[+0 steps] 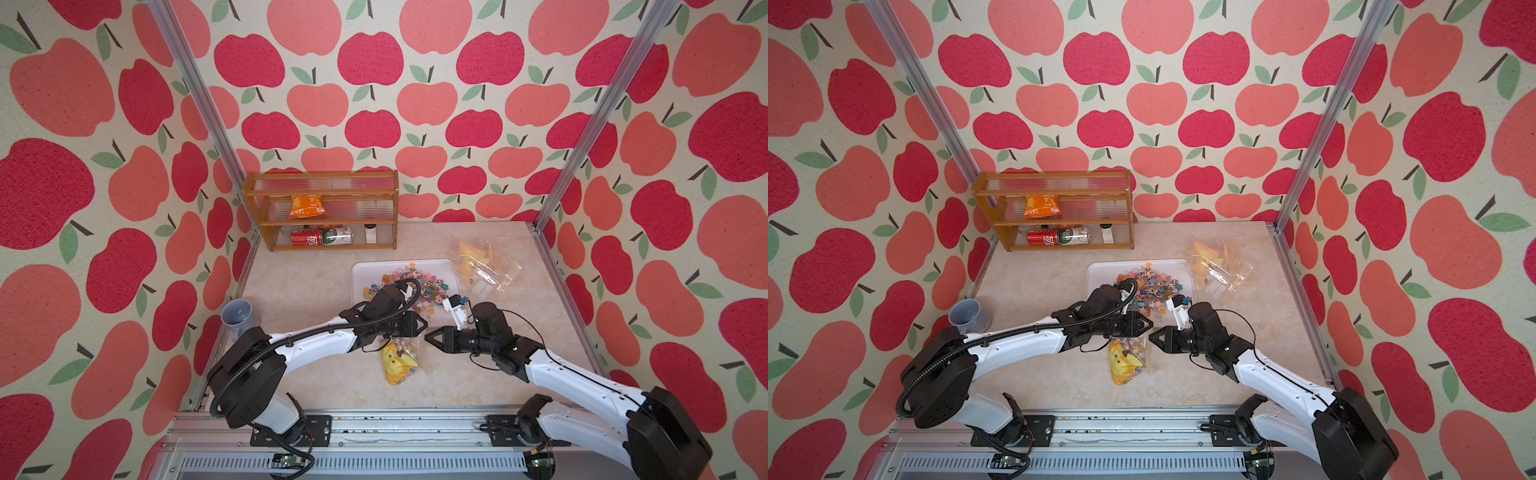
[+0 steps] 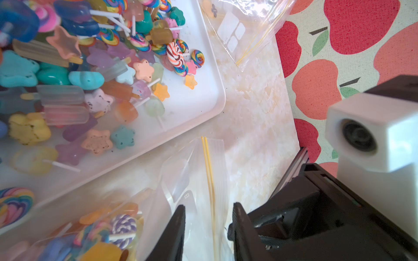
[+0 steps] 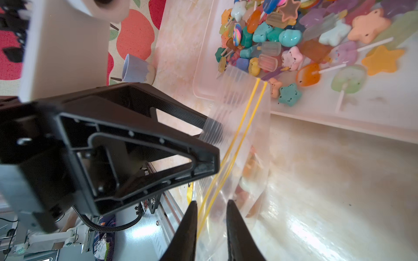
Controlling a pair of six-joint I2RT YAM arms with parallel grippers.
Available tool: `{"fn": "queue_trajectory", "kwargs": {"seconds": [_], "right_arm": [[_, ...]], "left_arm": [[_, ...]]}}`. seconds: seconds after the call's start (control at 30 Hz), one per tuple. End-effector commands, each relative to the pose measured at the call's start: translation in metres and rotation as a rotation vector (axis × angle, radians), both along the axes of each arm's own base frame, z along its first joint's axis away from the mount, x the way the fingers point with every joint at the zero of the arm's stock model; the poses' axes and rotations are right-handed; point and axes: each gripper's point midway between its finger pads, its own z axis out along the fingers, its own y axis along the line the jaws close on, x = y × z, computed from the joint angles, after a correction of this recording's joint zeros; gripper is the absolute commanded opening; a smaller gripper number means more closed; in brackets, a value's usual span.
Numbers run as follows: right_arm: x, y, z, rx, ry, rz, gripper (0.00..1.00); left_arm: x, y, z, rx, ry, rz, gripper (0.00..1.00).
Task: Pour candies out of the ziploc bag
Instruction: Open the ziploc bag at the center of the board.
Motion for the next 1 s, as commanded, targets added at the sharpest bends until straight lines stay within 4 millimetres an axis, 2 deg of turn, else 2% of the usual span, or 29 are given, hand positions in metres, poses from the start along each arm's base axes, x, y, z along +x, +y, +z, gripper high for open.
{"fn": "queue_trajectory", "kwargs": {"seconds": [0.0, 0.3, 0.4, 0.53, 0.63, 0.77, 0.97], "right_arm": [[-0.002, -0.001, -0.008, -0.006, 0.011, -0.002, 0.25], [-0.003, -0.002, -0.009, -0.006, 0.01, -0.005, 0.24], [-0.002, -0.004, -0.009, -0.012, 0.011, -0.012, 0.24], [-0.002, -0.004, -0.01, -0.012, 0.013, -0.014, 0.24], [-0.001, -0.005, -0.011, -0.014, 0.014, -0.018, 0.24], [0.002, -0.004, -0.008, -0.004, 0.013, -0.021, 0.24], [0.005, -0.003, -0.002, 0.001, 0.006, -0.005, 0.24]], "left_arm": [[0.0, 0.004, -0.009, 0.027, 0.016, 0.011, 0.34], [0.0, 0.006, -0.005, 0.024, 0.014, 0.01, 0.34], [0.001, 0.012, 0.005, 0.011, 0.003, 0.019, 0.33], [0.009, 0.032, 0.029, -0.04, -0.042, 0.066, 0.34], [0.011, 0.041, 0.037, -0.036, -0.057, 0.076, 0.34], [0.009, 0.036, 0.033, -0.037, -0.035, 0.055, 0.34], [0.009, 0.018, 0.027, -0.062, -0.013, 0.016, 0.34]]}}
